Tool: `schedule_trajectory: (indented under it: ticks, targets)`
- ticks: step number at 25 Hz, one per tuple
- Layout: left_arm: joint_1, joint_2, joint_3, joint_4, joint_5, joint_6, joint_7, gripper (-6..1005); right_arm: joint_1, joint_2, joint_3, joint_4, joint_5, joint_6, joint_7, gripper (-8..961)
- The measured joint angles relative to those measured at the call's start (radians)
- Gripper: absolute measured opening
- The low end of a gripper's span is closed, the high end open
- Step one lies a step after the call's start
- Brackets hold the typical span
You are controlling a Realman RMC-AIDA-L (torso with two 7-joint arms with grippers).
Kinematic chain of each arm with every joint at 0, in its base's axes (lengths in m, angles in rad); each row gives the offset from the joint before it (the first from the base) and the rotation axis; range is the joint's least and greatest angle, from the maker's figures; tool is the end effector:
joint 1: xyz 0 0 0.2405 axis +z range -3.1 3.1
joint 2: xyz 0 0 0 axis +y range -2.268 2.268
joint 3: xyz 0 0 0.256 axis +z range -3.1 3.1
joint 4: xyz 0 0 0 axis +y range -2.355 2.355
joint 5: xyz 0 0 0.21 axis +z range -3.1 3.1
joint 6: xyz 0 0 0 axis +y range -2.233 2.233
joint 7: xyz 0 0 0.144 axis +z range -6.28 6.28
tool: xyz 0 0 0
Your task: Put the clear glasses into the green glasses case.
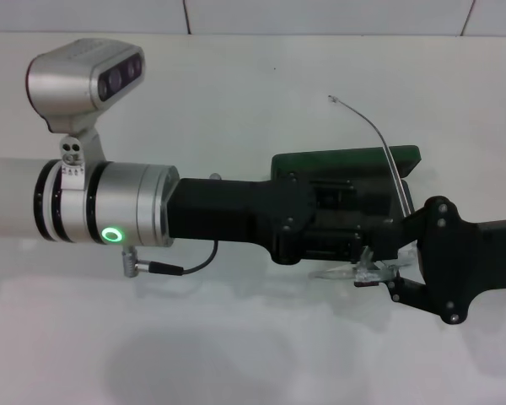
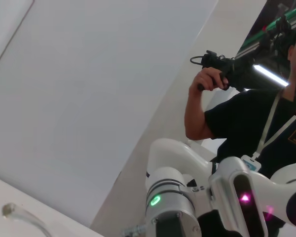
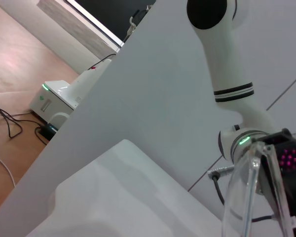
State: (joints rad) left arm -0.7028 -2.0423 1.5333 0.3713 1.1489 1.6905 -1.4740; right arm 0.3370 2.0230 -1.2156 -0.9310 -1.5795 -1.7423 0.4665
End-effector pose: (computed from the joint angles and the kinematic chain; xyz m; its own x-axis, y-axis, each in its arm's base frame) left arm -0.1546 0.3004 -0.0597 0.6394 0.4947 0.5887 0.2591 -0.8594 0.4408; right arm 0.2163 0.2751 0.0065 0.6059 0.7009 -0.3763 0.5736 -0.7127 -0.4038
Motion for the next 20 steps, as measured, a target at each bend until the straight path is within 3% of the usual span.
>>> schedule_trajectory:
  ticks: [13,20]
  targets:
    - [0.030,0.021,-0.105,0.000,-0.005,0.000,0.048,603,-0.006,-0.004,0.011,0.036,0.003,-0.039,-0.028,125]
    - [0.142,0.048,-0.244,-0.001,-0.001,-0.085,0.203,603,0.002,-0.006,0.067,0.092,0.040,-0.161,-0.005,125]
